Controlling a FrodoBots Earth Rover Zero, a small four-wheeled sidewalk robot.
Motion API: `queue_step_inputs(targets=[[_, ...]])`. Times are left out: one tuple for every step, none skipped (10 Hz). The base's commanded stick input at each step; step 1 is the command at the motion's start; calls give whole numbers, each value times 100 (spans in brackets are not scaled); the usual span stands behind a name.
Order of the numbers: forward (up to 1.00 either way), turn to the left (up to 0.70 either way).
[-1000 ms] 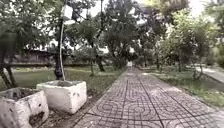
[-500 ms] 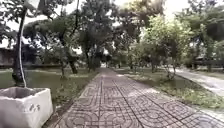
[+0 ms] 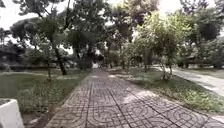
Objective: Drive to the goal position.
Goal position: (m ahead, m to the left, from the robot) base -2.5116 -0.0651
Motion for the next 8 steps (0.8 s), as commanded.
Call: queue_step_inputs(targets=[[70, 0], [70, 0], [70, 19], [70, 27], [70, 27], [70, 27], [70, 27], [70, 0]])
